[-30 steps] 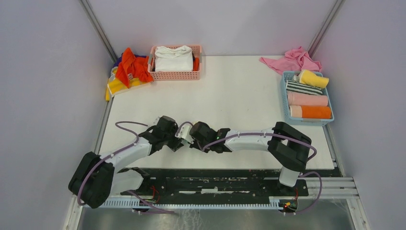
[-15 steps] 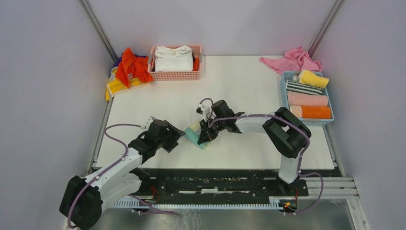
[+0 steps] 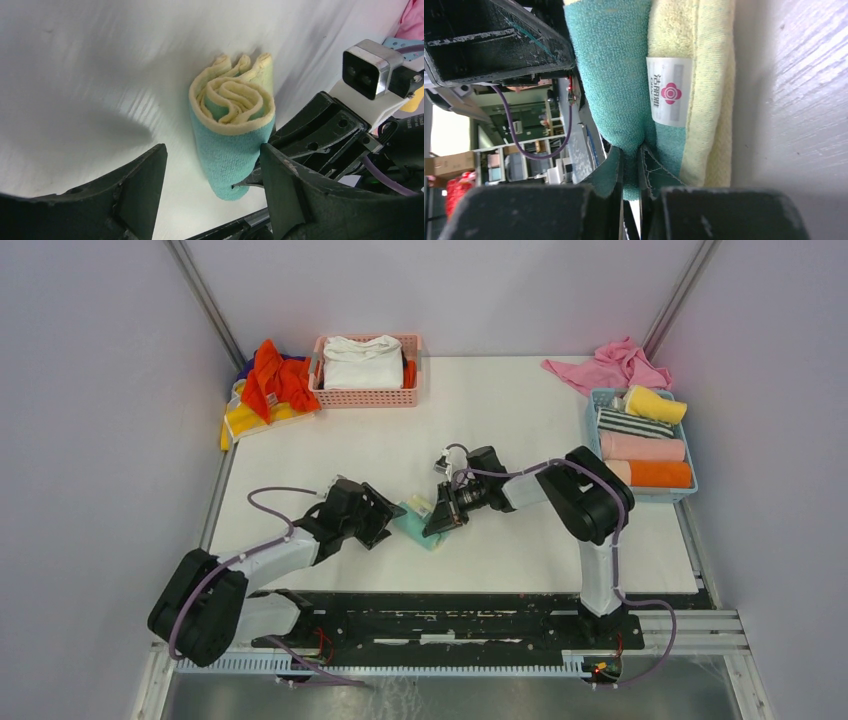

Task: Roll the towels
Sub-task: Roll the towel at the center of the board.

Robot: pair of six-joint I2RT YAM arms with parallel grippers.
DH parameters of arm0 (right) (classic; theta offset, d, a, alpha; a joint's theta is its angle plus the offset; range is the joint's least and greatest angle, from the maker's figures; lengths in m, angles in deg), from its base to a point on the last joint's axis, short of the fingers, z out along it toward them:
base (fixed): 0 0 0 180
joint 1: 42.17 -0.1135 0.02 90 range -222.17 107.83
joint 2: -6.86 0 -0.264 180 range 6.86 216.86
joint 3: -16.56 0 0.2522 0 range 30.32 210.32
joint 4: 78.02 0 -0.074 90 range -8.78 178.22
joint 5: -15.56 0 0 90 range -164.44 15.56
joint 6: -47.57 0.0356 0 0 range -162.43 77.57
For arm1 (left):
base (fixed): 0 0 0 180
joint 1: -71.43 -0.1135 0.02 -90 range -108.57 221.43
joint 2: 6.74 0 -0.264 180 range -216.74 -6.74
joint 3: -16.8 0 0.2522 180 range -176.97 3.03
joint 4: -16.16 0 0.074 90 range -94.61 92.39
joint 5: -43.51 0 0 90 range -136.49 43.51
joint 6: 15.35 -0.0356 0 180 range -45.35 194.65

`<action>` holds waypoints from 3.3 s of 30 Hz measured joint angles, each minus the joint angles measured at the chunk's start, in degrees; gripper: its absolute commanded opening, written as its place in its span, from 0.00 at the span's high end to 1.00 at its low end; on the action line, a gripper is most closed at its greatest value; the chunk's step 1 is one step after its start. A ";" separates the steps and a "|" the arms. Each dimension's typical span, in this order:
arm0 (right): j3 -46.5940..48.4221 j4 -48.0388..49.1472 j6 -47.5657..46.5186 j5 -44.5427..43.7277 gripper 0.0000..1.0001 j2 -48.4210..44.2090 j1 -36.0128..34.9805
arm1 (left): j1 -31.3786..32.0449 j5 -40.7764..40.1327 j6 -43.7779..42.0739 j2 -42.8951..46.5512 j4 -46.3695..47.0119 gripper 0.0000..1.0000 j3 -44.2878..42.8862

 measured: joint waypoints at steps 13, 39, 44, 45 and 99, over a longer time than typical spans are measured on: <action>3.10 -8.87 0.22 -1.66 0.68 -0.74 0.66 | 0.02 1.75 -0.42 -12.76 7.15 0.52 -4.15; 2.21 -27.52 -37.35 -73.53 0.40 -24.44 -34.36 | 0.07 3.02 -0.96 -17.07 2.10 0.57 -9.42; 3.52 -27.28 -41.05 -81.48 0.42 -16.83 -37.38 | 0.07 3.06 -1.27 -17.14 1.57 0.56 -9.66; 4.09 -27.30 -41.42 -83.27 0.43 -15.65 -37.66 | 0.07 3.06 -1.27 -17.14 1.55 0.56 -9.66; 8.48 -15.63 -7.04 1.92 0.97 1.97 -1.95 | -0.26 0.24 -2.54 -10.91 15.19 0.42 0.46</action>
